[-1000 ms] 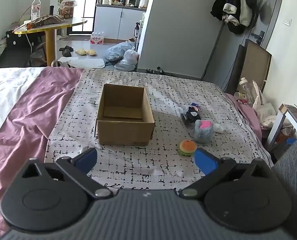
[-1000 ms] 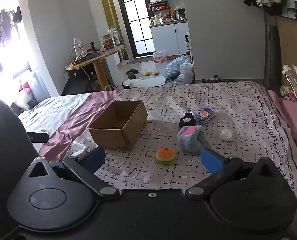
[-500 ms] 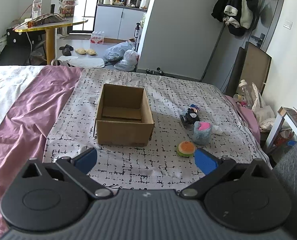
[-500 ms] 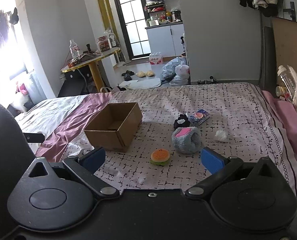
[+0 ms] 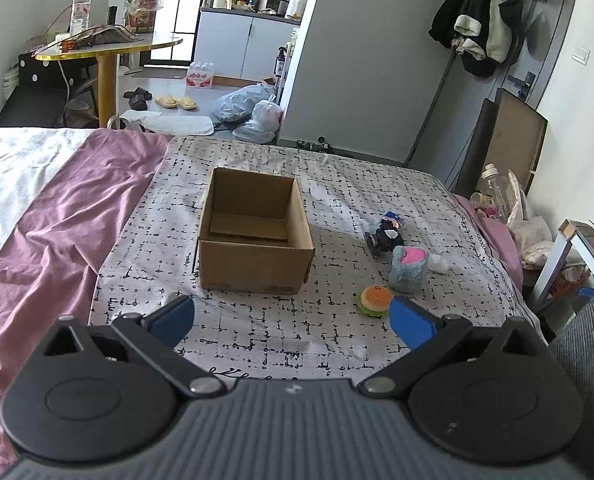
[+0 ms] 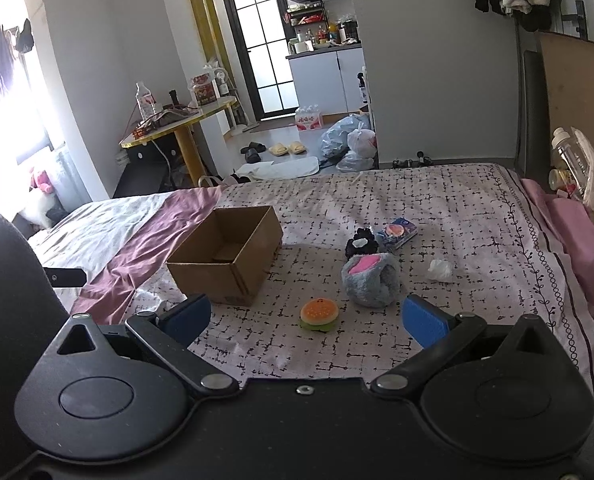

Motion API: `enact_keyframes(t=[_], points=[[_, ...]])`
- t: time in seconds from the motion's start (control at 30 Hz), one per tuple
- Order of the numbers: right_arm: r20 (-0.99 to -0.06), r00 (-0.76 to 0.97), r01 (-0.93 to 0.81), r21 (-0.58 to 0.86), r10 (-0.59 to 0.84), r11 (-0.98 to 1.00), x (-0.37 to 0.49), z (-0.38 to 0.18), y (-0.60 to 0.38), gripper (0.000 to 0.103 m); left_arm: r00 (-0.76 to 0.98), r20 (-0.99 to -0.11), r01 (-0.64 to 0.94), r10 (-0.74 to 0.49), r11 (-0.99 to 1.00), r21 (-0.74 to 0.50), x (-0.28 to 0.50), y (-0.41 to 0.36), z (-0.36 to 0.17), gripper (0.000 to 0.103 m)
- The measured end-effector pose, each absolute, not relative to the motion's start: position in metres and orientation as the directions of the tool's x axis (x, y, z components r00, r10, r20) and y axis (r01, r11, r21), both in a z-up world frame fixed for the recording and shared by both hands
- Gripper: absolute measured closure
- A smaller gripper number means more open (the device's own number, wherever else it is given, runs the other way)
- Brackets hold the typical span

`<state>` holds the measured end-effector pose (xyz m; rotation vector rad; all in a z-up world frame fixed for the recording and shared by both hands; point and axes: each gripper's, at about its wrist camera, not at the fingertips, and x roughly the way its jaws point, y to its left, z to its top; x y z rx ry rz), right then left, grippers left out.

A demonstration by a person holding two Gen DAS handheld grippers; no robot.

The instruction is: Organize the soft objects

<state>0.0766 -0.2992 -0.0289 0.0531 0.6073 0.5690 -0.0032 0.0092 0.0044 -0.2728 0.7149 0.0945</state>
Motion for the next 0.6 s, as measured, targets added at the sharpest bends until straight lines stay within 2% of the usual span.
enact_keyframes(t=[0.6], points=[[-0.519, 0.675, -0.492, 0.214, 0.525, 0.844, 0.0758, -0.025, -0.3014, 0.0, 0.744, -0.668, -0.185, 0.006, 0.963, -0.197, -0.005, 0.0106, 0.0038, 0.0]])
